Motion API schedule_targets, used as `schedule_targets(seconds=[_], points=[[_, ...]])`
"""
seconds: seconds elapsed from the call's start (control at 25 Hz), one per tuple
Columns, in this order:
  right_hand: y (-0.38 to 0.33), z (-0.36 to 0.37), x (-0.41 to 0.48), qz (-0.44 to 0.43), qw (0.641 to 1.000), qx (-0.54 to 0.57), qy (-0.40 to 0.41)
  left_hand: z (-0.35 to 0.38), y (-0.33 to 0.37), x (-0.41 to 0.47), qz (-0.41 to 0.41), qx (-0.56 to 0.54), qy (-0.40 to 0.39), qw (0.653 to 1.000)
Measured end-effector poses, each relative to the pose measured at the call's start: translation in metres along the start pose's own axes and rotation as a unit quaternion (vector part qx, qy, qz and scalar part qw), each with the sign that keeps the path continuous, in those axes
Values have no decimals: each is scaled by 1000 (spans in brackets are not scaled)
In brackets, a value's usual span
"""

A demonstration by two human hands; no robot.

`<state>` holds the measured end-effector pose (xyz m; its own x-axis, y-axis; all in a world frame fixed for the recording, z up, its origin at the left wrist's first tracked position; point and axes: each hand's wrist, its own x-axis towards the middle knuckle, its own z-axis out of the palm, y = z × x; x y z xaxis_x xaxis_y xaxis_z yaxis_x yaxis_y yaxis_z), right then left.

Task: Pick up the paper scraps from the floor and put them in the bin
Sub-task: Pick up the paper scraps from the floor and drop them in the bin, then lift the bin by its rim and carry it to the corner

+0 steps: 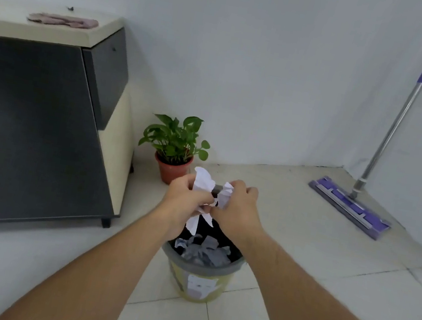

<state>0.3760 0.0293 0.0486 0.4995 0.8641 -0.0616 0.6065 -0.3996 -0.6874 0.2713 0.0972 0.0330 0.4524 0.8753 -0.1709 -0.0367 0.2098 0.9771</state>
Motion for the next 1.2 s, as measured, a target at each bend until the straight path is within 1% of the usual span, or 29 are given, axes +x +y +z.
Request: schedule_targets(seconds=[0.04, 0.12, 0.2, 0.24, 0.28, 0.32, 0.36, 0.4, 0.44, 0.48, 0.52, 0.56, 0.6, 0.68, 0.76, 0.84, 0.88, 1.08, 1.2], points=[[8, 4, 4, 12, 1000, -12, -20, -1, -10, 4, -20, -27, -11, 999], [24, 10, 10, 35, 996, -49, -69, -7, -30, 13, -88, -54, -55, 993], [37, 13, 15, 62, 992, -61, -89, -13, -42, 18, -144, -17, -83, 986], [42, 14, 16, 71, 992, -59, -85, -15, -47, 19, -153, 12, -80, 985], [45, 15, 16, 74, 993, -54, -74, -19, -50, 21, -144, 41, -60, 987], [48, 15, 18, 71, 995, -43, -58, -23, -53, 24, -116, 64, -21, 991], [51, 14, 19, 69, 996, -26, -41, -28, -54, 26, -70, 84, 37, 993], [53, 12, 20, 70, 997, -9, -24, -35, -53, 28, -21, 114, 99, 988], [57, 10, 21, 76, 997, 0, -6, -43, -54, 29, 18, 156, 151, 976], [62, 8, 22, 86, 996, -4, 10, -52, -57, 30, 38, 205, 189, 960], [68, 8, 22, 102, 994, -16, 21, -60, -61, 30, 33, 251, 211, 944], [74, 9, 21, 125, 991, -31, 28, -66, -66, 29, 4, 290, 220, 931], [81, 12, 19, 151, 987, -47, 29, -68, -73, 27, -39, 314, 216, 924], [94, 23, 11, 202, 978, -56, 17, -67, -89, 19, -119, 315, 179, 924], [102, 34, 5, 234, 972, -6, -5, -63, -99, 14, -152, 290, 148, 933], [106, 43, 2, 247, 967, 62, -10, -57, -104, 9, -160, 290, 132, 934], [107, 46, 1, 251, 965, 77, -4, -54, -105, 7, -160, 292, 131, 934], [101, 42, -5, 219, 973, 75, -5, -53, -95, -9, -131, 305, 143, 932], [78, 19, -11, 195, 978, 67, 9, -51, -60, -25, -111, 315, 154, 930]])
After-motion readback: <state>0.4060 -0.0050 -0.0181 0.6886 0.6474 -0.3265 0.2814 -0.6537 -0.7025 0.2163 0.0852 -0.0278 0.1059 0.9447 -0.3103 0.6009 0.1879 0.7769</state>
